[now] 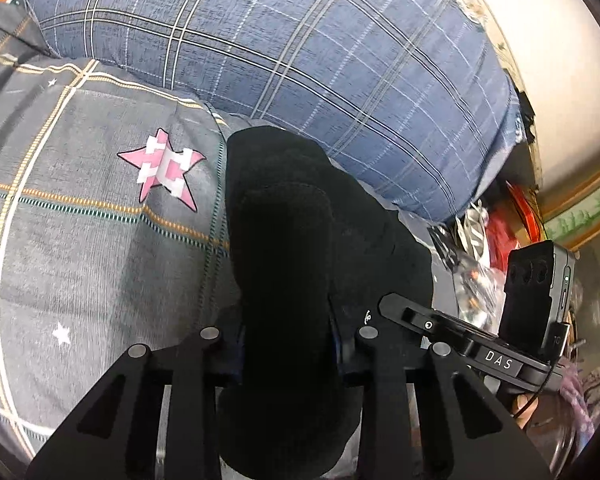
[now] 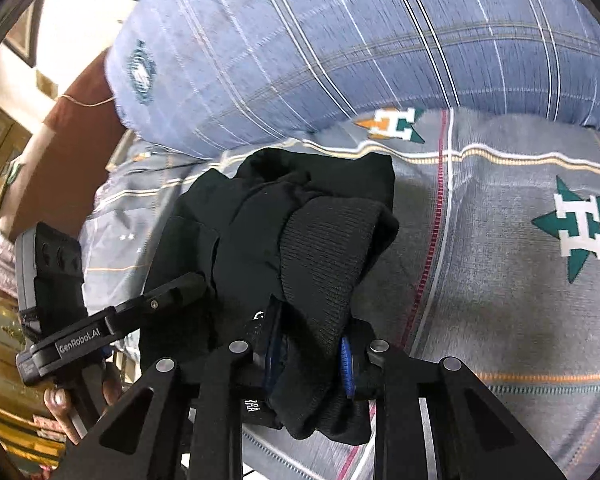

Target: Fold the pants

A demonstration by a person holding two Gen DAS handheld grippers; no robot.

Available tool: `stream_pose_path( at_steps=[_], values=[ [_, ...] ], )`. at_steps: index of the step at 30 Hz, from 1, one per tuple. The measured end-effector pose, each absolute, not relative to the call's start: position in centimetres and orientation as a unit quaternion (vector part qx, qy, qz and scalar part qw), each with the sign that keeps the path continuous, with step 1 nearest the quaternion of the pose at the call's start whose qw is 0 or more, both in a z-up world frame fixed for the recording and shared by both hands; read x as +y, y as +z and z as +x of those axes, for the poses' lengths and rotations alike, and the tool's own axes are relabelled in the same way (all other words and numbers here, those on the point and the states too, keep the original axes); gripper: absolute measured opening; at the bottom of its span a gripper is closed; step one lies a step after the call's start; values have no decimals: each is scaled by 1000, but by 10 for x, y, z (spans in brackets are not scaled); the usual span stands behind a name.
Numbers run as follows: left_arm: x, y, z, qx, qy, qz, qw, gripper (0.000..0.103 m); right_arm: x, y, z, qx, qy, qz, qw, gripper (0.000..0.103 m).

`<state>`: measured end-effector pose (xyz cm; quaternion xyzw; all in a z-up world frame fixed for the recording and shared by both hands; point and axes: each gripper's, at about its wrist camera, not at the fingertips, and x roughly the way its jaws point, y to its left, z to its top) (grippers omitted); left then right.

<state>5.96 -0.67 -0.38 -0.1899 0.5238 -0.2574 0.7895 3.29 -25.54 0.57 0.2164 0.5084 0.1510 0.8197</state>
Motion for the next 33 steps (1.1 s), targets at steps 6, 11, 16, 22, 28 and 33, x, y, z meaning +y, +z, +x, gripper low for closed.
stream_pose_path(
  at_steps=[6,11,16,22,28,33],
  values=[
    [-2,-9,36,540,-263,-187,777,28,-253,2,-4,512,149,228,815,24],
    [13,-22,2,540,-257,-201,776,28,-244,-9,-32,518,153,233,809,24],
    [4,-27,-6,525,-253,-161,797,28,-231,-20,-46,518,140,206,818,24],
    [8,-26,-2,520,-249,-159,801,28,-232,-22,-39,510,147,212,821,24],
    [6,-62,11,580,-216,-157,770,33,-228,-48,-31,547,135,203,801,24],
    [-2,-62,6,561,-203,-119,793,44,-224,-56,-30,558,122,190,798,24]
  ],
)
